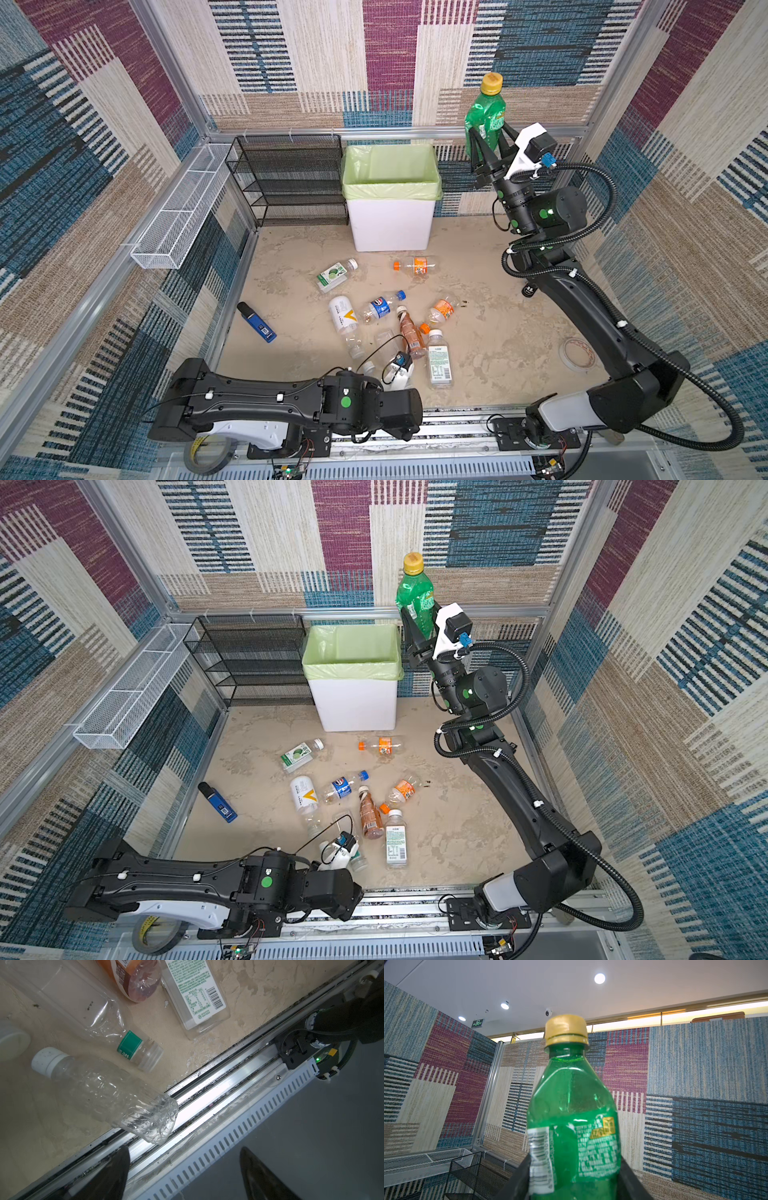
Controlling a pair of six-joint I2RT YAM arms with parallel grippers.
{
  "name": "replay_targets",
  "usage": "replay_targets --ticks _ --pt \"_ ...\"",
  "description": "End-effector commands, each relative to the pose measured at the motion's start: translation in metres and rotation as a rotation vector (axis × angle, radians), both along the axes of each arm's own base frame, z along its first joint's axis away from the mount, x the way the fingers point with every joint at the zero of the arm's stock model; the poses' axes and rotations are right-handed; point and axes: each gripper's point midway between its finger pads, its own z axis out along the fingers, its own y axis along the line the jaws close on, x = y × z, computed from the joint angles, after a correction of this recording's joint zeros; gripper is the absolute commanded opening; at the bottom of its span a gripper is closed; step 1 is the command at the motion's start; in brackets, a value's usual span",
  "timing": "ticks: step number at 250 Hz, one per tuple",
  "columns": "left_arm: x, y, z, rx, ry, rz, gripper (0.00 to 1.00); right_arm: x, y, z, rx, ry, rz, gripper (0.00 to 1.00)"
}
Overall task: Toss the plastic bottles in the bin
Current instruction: 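Lift the Sprite bottle toward the bin while the left gripper closes on clear bottles, then release the Sprite bottle over the bin while the left arm withdraws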
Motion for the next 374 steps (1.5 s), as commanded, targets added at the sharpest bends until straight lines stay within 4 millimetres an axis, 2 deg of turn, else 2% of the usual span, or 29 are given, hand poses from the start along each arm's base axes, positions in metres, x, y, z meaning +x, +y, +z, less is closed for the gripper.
replay_targets --ticks 1,28,43,71,128,204,270,305,336,355,374 --pt "-0.004 -0.003 -0.003 0.013 0.002 0.031 0.79 -0.006 -0.002 0.004 0.015 -0.038 0.004 0.46" --pt "-0.011 -0.006 -0.015 0.028 0.032 0.031 0.71 -0.001 -0.001 -0.004 0.016 -0.003 0.002 0.46" --pt "-0.011 0.001 -0.023 0.078 0.011 0.059 0.69 0.002 -0.001 -0.009 0.017 0.010 0.003 0.46" --pt "-0.002 0.015 -0.039 0.211 -0.081 0.111 0.71 0.006 0.001 -0.016 0.011 0.036 0.005 0.46" --pt "0.014 0.025 -0.056 0.407 -0.237 0.127 0.76 0.008 0.003 -0.018 0.022 0.065 0.030 0.46" --pt "0.029 0.052 -0.076 0.453 -0.300 0.149 0.77 0.011 0.001 -0.021 0.041 0.082 0.028 0.46" --pt "0.064 0.070 -0.085 0.382 -0.294 0.187 0.78 0.028 0.012 -0.023 0.027 0.106 0.048 0.46" --pt "0.077 0.066 -0.081 0.345 -0.293 0.169 0.79 0.035 0.020 -0.023 0.008 0.101 0.067 0.46" --pt "0.079 0.040 -0.070 0.274 -0.257 0.085 0.87 0.029 0.017 -0.016 0.040 0.034 0.075 0.46" --pt "0.084 0.027 -0.053 0.209 -0.251 0.065 0.90 0.024 0.018 -0.011 0.058 -0.011 0.096 0.46" --pt "0.094 0.023 -0.031 0.150 -0.263 0.075 0.91 0.021 0.018 -0.006 0.081 -0.055 0.114 0.45"
